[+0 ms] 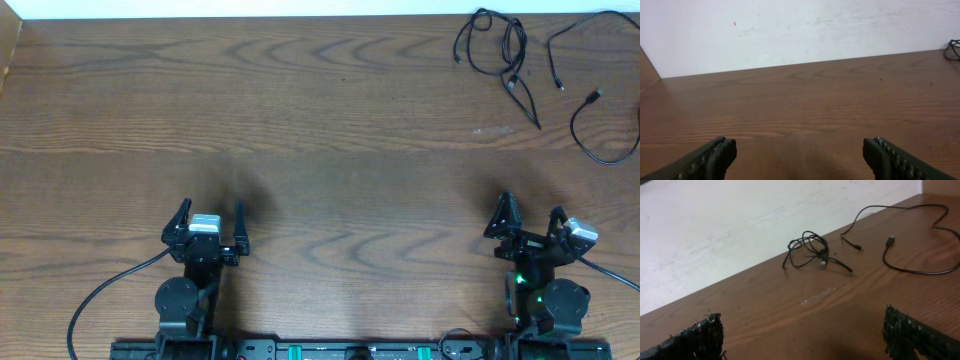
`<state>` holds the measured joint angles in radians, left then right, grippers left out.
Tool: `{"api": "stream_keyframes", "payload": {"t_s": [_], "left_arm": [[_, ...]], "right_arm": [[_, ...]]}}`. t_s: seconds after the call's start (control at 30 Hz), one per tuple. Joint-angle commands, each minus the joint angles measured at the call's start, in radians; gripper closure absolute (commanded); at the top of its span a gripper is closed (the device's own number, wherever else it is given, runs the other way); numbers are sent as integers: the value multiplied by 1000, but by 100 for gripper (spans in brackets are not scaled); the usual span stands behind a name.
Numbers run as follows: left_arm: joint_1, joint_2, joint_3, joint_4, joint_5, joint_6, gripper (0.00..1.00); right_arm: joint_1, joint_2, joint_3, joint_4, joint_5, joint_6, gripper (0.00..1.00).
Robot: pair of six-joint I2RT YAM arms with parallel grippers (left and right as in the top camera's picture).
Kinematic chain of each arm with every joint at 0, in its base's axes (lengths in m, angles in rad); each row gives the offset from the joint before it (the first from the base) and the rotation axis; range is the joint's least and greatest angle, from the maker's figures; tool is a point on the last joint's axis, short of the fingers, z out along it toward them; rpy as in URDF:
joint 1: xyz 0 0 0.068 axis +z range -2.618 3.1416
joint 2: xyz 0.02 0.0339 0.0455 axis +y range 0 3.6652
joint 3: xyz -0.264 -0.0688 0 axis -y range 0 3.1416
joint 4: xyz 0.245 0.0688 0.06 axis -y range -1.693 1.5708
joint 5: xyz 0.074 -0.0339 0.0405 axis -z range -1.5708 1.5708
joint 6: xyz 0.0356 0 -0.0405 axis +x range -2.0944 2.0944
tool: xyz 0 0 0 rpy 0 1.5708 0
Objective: Untangle cables
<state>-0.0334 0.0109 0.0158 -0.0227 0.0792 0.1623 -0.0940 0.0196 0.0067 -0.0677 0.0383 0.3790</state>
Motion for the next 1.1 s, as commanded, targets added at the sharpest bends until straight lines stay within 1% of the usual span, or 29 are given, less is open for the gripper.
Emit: {"api": "stream_keyframes", "payload": {"t_s": [0.0, 0.13, 0.23, 0.3, 0.4, 0.47, 0.6, 0.73, 1.07], "left_arm": [[6, -5, -12, -43, 6, 17, 12], [6, -5, -12, -43, 6, 17, 12], [6, -5, -12, -43, 6, 17, 12], [6, -5, -12, -43, 6, 17, 12], [6, -5, -12, -43, 6, 17, 12], [6, -5, -12, -43, 6, 17, 12], [6, -5, -12, -43, 6, 17, 12], [6, -5, -12, -43, 6, 17, 12], [6, -5, -12, -43, 6, 17, 12]], "right_arm": [[2, -1, -1, -4, 14, -45, 1], [8, -15, -2, -9, -47, -55, 1], [14, -15, -2, -8, -80, -158, 1], [14, -15, -2, -5, -109, -262, 1], [23, -15, -2, -6, -103, -365, 1], [52, -16, -2, -7, -97, -407, 1], [59, -16, -2, -7, -97, -407, 1], [59, -16, -2, -7, -93, -441, 1], [59, -15, -2, -4, -90, -440, 1]]}}
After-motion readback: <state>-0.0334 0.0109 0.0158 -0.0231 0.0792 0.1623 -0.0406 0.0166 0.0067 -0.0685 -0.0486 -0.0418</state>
